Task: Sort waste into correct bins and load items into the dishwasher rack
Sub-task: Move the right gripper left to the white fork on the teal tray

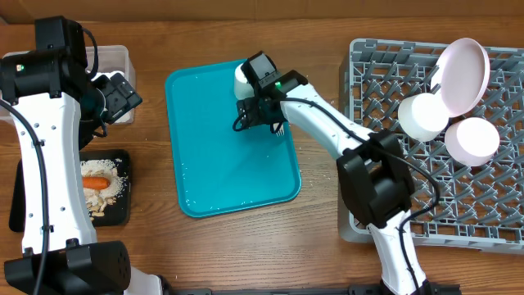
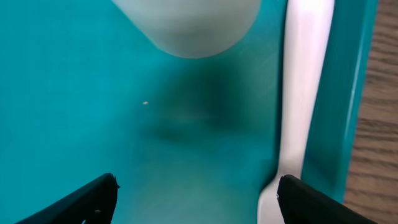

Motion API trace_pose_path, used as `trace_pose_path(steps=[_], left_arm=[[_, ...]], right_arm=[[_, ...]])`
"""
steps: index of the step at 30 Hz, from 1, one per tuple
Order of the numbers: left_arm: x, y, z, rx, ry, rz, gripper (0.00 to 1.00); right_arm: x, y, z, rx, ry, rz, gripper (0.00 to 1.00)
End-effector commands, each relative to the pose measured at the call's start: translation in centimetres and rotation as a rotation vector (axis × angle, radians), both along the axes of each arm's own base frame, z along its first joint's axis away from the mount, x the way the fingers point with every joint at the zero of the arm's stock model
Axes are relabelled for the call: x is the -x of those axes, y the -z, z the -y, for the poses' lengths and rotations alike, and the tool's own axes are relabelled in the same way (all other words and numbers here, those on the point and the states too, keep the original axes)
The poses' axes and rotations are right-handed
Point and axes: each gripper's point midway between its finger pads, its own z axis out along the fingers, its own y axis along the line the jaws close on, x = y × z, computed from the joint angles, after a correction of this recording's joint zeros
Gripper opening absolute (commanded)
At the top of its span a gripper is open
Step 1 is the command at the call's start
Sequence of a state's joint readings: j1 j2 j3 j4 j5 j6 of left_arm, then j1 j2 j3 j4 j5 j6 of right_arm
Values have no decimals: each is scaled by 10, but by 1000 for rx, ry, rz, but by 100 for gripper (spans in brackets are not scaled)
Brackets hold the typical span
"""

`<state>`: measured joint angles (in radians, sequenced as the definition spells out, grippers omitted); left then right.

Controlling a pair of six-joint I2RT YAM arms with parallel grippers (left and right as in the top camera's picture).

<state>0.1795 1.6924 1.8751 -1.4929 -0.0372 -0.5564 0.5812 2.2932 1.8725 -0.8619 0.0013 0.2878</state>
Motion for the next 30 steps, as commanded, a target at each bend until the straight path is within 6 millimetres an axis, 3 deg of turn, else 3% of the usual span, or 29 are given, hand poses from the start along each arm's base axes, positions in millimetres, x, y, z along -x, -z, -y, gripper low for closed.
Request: trace_pose_path(steps=[1, 30], left_arm=[[-1, -3, -1, 7, -23, 15, 100], [-1, -3, -1, 7, -23, 15, 100]], right_arm=[[-9, 10, 10, 44, 55, 21, 85], [-33, 4, 14, 70, 92, 136, 84]])
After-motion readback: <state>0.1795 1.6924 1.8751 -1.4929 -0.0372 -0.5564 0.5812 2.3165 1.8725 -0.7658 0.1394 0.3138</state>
